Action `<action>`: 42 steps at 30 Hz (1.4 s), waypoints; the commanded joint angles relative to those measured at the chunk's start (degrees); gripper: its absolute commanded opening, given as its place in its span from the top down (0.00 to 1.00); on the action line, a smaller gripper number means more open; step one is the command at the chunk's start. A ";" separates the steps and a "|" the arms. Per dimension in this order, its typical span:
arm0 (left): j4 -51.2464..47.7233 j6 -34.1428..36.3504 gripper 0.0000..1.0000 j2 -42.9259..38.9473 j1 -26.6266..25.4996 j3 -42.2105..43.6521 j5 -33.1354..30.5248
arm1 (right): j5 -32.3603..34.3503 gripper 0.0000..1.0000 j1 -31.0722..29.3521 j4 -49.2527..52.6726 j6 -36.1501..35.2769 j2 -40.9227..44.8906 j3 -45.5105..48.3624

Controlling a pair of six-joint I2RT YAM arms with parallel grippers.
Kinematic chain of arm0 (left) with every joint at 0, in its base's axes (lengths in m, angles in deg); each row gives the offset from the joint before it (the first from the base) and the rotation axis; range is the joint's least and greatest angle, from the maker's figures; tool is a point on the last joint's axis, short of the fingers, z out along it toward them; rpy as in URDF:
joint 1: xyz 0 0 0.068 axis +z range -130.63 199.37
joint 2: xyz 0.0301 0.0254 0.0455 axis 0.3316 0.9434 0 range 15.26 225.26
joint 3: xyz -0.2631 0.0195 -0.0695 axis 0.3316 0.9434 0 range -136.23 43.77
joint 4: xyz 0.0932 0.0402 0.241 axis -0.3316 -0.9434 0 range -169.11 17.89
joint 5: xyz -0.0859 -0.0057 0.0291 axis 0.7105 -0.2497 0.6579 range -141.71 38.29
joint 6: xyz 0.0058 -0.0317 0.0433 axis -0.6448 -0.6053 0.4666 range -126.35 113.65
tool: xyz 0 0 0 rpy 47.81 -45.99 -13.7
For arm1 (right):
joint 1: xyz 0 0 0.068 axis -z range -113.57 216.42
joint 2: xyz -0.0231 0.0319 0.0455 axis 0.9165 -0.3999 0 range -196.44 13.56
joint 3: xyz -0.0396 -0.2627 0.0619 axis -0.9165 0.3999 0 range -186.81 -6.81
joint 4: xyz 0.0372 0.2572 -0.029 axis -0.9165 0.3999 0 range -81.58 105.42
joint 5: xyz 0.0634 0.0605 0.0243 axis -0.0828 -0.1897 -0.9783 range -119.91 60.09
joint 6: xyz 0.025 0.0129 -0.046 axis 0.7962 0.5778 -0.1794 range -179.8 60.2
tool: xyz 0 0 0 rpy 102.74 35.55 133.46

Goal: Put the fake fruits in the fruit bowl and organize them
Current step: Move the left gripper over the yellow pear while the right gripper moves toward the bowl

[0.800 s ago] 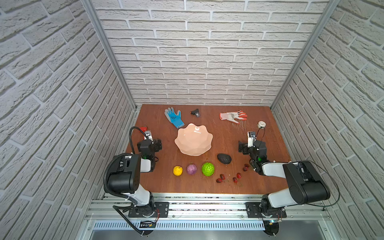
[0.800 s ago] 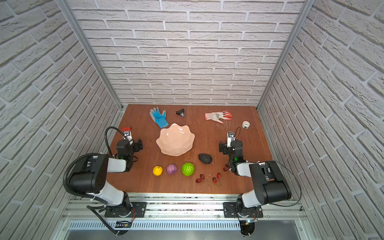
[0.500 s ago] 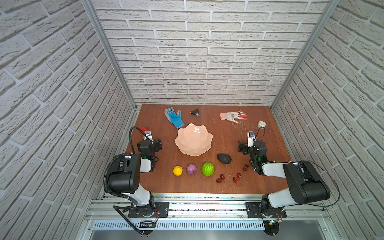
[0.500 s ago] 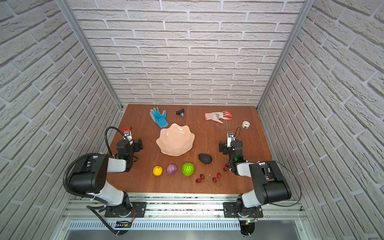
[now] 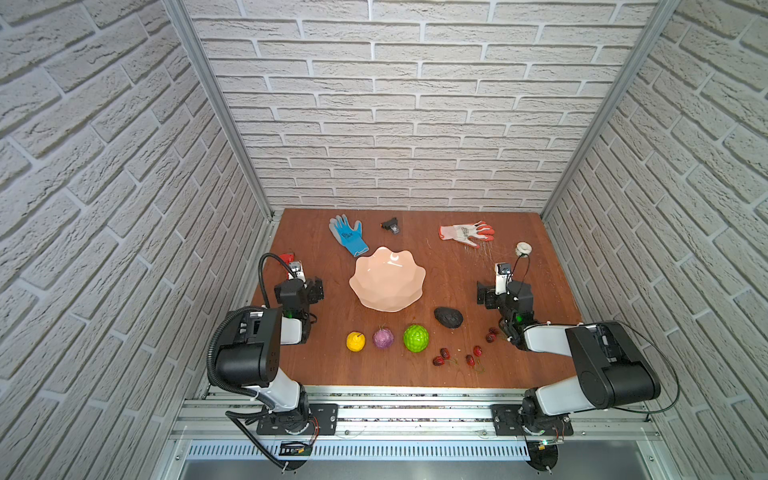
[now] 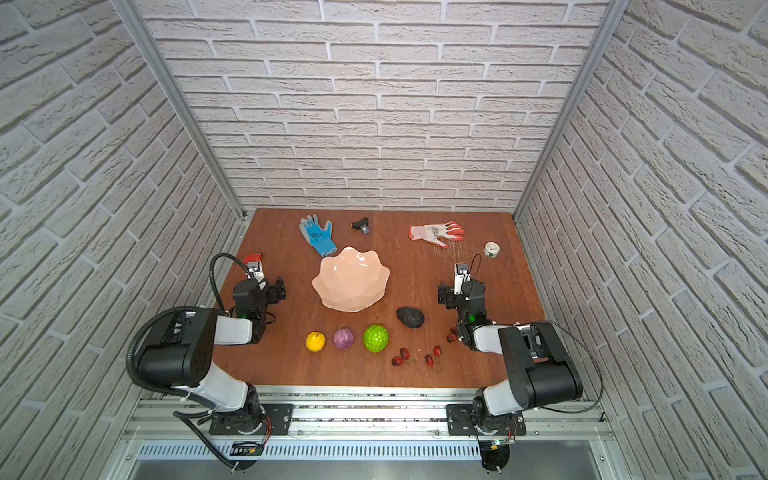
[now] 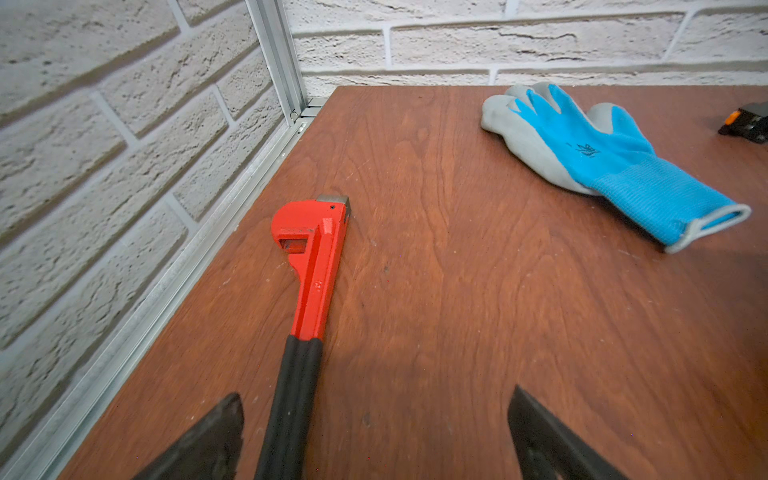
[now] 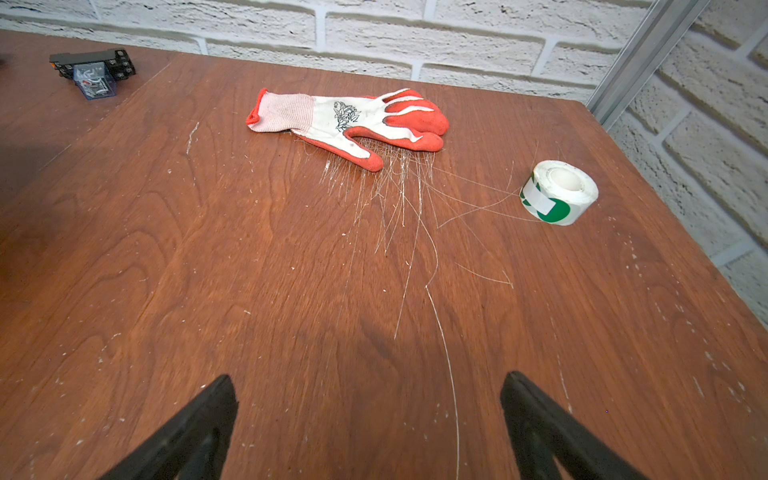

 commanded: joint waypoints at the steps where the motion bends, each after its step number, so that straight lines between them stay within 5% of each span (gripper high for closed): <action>1: 3.29 -0.62 0.02 -0.34 0.37 -0.04 0.17 | -0.17 0.00 0.34 -0.93 0.38 1.21 -1.06; 6: 2.01 -1.60 0.02 -1.59 0.35 -0.25 -2.29 | 0.70 0.00 0.39 -2.01 0.39 1.72 -0.47; 9: -0.90 -1.32 0.02 -3.53 0.44 -1.16 -2.29 | 3.76 0.00 0.34 7.12 1.49 5.72 -3.77; 13: -17.84 -1.73 0.02 -8.30 0.34 -8.35 -4.26 | 2.23 0.00 0.34 15.58 1.00 9.29 -7.34; 18: -26.27 -2.69 0.02 -11.53 -0.30 -12.70 -6.94 | 2.22 0.01 0.34 19.81 1.57 14.33 -9.20; 24: -49.72 -9.51 0.02 -11.03 -2.54 -24.35 -6.34 | -2.40 0.01 -0.29 38.64 6.05 18.10 -21.80; 30: -66.93 -15.74 0.02 -12.08 -8.78 -32.28 -8.04 | -3.10 0.00 -6.63 48.39 8.04 18.75 -29.11; 36: -82.37 -21.73 0.02 -14.12 -12.01 -36.21 -1.66 | 0.10 0.00 -18.31 56.86 7.14 15.52 -35.53; 42: -93.74 -27.02 0.06 -15.59 -19.68 -36.36 1.89 | -4.35 0.02 -22.38 60.65 7.90 9.46 -44.86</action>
